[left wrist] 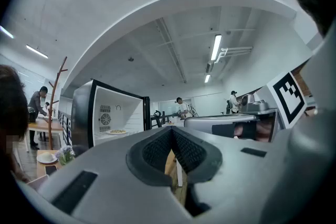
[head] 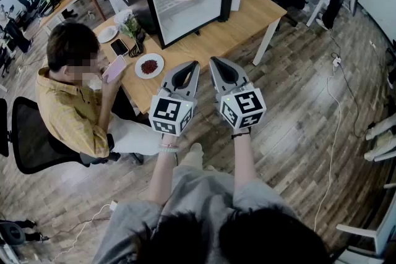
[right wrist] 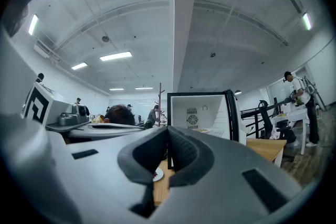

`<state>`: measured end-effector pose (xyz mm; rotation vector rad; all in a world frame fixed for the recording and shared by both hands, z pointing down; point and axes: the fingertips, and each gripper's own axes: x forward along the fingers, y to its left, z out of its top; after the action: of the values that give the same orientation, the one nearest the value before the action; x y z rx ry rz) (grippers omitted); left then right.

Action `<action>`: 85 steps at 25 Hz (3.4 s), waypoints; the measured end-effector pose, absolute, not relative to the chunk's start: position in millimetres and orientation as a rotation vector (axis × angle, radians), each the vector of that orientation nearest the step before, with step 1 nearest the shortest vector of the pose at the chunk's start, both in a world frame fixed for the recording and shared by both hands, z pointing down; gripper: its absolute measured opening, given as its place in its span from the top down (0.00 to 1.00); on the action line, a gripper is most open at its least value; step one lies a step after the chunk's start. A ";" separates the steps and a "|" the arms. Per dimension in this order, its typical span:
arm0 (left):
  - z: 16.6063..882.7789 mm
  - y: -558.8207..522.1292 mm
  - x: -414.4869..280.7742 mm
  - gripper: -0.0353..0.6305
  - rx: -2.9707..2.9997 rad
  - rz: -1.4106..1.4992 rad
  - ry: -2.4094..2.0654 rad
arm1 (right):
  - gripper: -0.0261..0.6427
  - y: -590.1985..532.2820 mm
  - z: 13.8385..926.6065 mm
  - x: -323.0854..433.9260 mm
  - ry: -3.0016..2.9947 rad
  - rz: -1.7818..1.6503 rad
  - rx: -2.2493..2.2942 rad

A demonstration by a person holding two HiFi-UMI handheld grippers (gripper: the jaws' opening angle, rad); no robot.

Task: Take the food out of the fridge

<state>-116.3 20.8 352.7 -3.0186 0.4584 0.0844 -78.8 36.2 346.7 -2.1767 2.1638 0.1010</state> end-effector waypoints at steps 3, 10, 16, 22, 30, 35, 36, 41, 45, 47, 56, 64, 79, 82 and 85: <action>352.7 21.9 -113.3 0.94 -3.017 0.079 0.467 | 0.95 37.8 345.5 -75.8 2.166 0.102 -2.170; 355.3 19.5 -114.5 0.94 -3.005 0.045 0.518 | 0.95 27.5 347.3 -67.7 2.156 0.055 -2.118; 372.5 -15.2 -113.7 0.94 -3.019 0.009 0.599 | 0.95 -4.3 367.1 -63.3 2.201 -0.019 -2.081; 381.5 -42.3 -82.5 0.94 -3.055 0.019 0.585 | 0.95 -25.3 375.2 -33.1 2.270 -0.020 -2.089; 381.4 -74.9 -25.3 0.94 -3.046 -0.007 0.555 | 0.95 -68.3 368.4 17.6 2.298 -0.045 -2.057; 381.3 -101.2 -7.7 0.94 -3.058 0.002 0.584 | 0.95 -99.4 369.5 37.7 2.334 -0.061 -2.034; 381.7 -106.3 -4.9 0.94 -3.062 0.006 0.597 | 0.95 -105.5 371.2 40.3 2.345 -0.067 -2.029; 387.4 -134.4 8.4 0.94 -3.076 0.016 0.672 | 0.95 -131.6 379.3 52.9 2.407 -0.076 -2.003; 391.3 -150.4 24.7 0.94 -3.088 0.014 0.684 | 0.95 -146.6 377.9 71.2 2.408 -0.060 -1.998; 391.7 -156.5 33.2 0.94 -3.092 0.010 0.684 | 0.95 -153.7 377.2 81.9 2.392 -0.056 -2.009; 394.7 -179.8 40.5 0.94 -3.100 0.004 0.795 | 0.95 -188.6 386.2 89.3 2.459 -0.161 -1.897; 397.7 -217.6 53.0 0.94 -3.057 0.017 0.958 | 0.95 -231.1 395.8 101.2 2.524 -0.256 -1.726; 401.2 -262.0 89.5 0.94 -2.990 0.012 1.207 | 0.95 -272.2 403.7 129.7 2.649 -0.395 -1.437; 401.7 -263.0 89.0 0.94 -2.976 0.005 1.246 | 0.95 -276.4 407.6 131.6 2.644 -0.456 -1.403; 406.3 -263.6 82.7 0.94 -2.966 -0.029 1.277 | 0.95 -279.8 409.8 130.7 2.585 -0.532 -1.389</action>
<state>82.7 -263.6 406.3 -2.9660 1.2767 -0.0286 130.7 -279.8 409.8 -1.3893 2.5849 -0.5320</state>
